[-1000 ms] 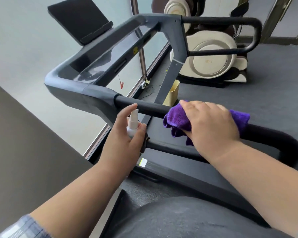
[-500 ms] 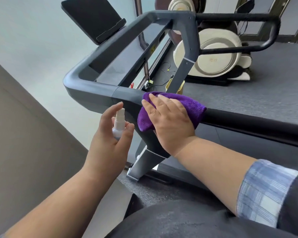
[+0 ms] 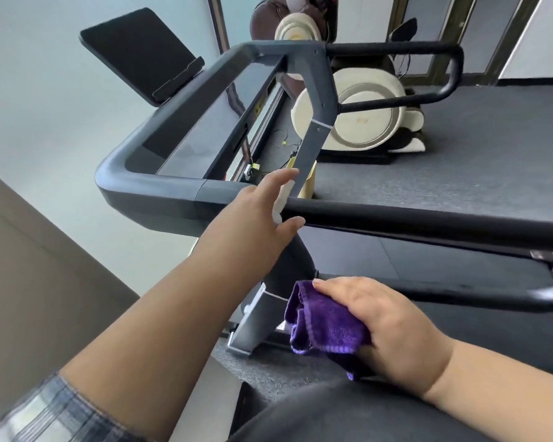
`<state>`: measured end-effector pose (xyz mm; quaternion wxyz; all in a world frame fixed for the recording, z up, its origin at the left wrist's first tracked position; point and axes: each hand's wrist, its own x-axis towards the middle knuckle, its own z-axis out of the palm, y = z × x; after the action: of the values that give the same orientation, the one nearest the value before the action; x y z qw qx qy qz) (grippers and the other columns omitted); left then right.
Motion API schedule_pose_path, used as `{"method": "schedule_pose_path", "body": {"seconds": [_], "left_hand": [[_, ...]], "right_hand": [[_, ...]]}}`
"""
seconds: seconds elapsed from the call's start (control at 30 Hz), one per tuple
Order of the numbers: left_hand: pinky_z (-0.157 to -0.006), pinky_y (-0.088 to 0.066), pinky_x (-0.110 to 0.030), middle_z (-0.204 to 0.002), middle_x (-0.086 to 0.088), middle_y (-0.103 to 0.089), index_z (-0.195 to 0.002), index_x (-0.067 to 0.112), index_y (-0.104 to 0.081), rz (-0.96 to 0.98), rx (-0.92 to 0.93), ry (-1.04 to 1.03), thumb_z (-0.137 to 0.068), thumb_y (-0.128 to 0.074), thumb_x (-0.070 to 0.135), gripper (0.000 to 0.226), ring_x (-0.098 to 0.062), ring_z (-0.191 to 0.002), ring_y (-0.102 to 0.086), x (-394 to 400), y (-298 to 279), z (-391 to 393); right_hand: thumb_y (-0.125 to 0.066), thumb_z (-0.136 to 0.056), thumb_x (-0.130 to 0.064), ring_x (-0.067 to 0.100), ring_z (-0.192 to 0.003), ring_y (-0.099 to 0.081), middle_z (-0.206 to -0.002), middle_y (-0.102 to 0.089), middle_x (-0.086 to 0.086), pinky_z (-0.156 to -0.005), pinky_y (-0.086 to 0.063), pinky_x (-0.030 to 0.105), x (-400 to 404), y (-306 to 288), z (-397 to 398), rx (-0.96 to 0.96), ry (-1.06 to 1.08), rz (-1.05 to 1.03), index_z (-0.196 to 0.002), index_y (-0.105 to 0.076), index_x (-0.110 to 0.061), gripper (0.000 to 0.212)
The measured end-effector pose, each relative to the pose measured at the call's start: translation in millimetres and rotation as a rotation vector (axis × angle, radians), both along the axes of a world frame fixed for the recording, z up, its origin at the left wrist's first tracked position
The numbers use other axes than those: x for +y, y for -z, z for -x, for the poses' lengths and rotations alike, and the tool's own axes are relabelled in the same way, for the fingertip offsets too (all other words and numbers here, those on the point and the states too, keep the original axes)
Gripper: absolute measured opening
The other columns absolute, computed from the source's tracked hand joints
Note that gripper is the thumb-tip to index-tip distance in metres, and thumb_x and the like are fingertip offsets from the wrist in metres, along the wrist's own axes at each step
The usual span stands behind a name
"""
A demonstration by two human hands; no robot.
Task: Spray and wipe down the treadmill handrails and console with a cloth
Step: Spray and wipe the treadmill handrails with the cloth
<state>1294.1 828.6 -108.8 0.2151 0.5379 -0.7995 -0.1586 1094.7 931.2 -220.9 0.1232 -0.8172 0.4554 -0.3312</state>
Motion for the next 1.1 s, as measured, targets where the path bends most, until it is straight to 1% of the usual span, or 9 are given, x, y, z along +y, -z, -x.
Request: {"method": "schedule_pose_path", "body": {"seconds": [0.1, 0.17, 0.3, 0.47, 0.63, 0.83, 0.9, 1.0, 1.1], "left_hand": [[-0.074, -0.042, -0.028, -0.121, 0.005, -0.057, -0.133, 0.054, -0.031, -0.011, -0.116, 0.050, -0.087, -0.068, 0.051, 0.059, -0.015, -0.087, -0.053, -8, 3, 17], [-0.074, -0.044, -0.029, -0.122, 0.004, -0.058, -0.130, 0.053, -0.032, -0.007, -0.150, 0.070, -0.086, -0.069, 0.050, 0.058, -0.017, -0.087, -0.057, -11, 8, 27], [-0.075, -0.044, -0.030, -0.117, 0.002, -0.061, -0.127, 0.050, -0.036, -0.022, -0.170, 0.063, -0.083, -0.072, 0.045, 0.056, -0.020, -0.089, -0.058, -18, 17, 38], [-0.071, -0.044, -0.030, -0.112, 0.002, -0.058, -0.118, 0.047, -0.041, -0.038, -0.176, 0.036, -0.085, -0.071, 0.042, 0.046, -0.021, -0.082, -0.058, -16, 18, 43], [-0.073, -0.044, -0.030, -0.119, 0.002, -0.056, -0.132, 0.049, -0.036, 0.006, -0.145, 0.037, -0.088, -0.068, 0.044, 0.055, -0.021, -0.086, -0.060, -3, 1, 57], [-0.067, -0.042, -0.030, -0.093, 0.008, -0.060, -0.130, 0.047, -0.035, 0.039, -0.162, 0.176, -0.091, -0.063, 0.047, 0.048, -0.021, -0.080, -0.057, 30, -14, 123], [-0.063, -0.045, -0.030, -0.085, 0.009, -0.059, -0.127, 0.047, -0.035, 0.024, -0.184, 0.193, -0.092, -0.061, 0.045, 0.044, -0.020, -0.072, -0.057, 37, -12, 150], [-0.058, -0.045, -0.029, -0.071, 0.015, -0.047, -0.128, 0.045, -0.037, -0.005, -0.199, 0.192, -0.093, -0.060, 0.043, 0.041, -0.009, -0.063, -0.053, 43, -10, 180], [-0.058, -0.047, -0.029, -0.071, 0.015, -0.048, -0.128, 0.047, -0.036, -0.011, -0.201, 0.173, -0.093, -0.061, 0.043, 0.044, -0.006, -0.062, -0.053, 51, -15, 196]], "right_hand": [[-0.075, -0.082, -0.032, 0.008, -0.130, -0.052, -0.140, -0.055, -0.010, -0.110, -0.039, 0.029, 12, -7, 11, -0.131, 0.123, 0.008, -0.147, -0.046, -0.027, 0.071], [-0.067, -0.085, -0.039, 0.009, -0.129, -0.052, -0.138, -0.053, -0.015, -0.111, -0.037, 0.026, 17, -10, 19, -0.190, 0.203, 0.025, -0.146, -0.044, -0.033, 0.066], [-0.070, -0.082, -0.026, 0.007, -0.129, -0.051, -0.133, -0.051, -0.020, -0.112, -0.034, 0.020, 22, -12, 31, -0.248, 0.313, 0.049, -0.143, -0.042, -0.040, 0.069], [-0.066, -0.085, -0.035, 0.009, -0.129, -0.051, -0.136, -0.054, -0.011, -0.111, -0.035, 0.021, 34, -10, 45, -0.219, 0.266, 0.054, -0.146, -0.043, -0.036, 0.065], [-0.066, -0.089, -0.043, 0.012, -0.127, -0.054, -0.137, -0.055, -0.010, -0.109, -0.038, 0.025, 45, -7, 64, -0.216, 0.233, 0.056, -0.146, -0.046, -0.028, 0.062], [-0.069, -0.090, -0.036, 0.017, -0.128, -0.055, -0.137, -0.055, -0.005, -0.109, -0.040, 0.028, 70, -11, 102, -0.240, 0.258, 0.047, -0.143, -0.051, -0.019, 0.059], [-0.069, -0.089, -0.034, 0.017, -0.128, -0.055, -0.138, -0.055, -0.007, -0.109, -0.040, 0.030, 82, -12, 120, -0.246, 0.278, 0.035, -0.144, -0.051, -0.021, 0.059], [-0.069, -0.087, -0.032, 0.014, -0.128, -0.055, -0.139, -0.053, -0.012, -0.109, -0.039, 0.027, 97, -13, 148, -0.263, 0.288, 0.019, -0.146, -0.047, -0.025, 0.063], [-0.068, -0.085, -0.029, 0.012, -0.128, -0.054, -0.139, -0.051, -0.016, -0.110, -0.037, 0.024, 109, -14, 172, -0.283, 0.300, 0.022, -0.146, -0.045, -0.031, 0.066]]}}
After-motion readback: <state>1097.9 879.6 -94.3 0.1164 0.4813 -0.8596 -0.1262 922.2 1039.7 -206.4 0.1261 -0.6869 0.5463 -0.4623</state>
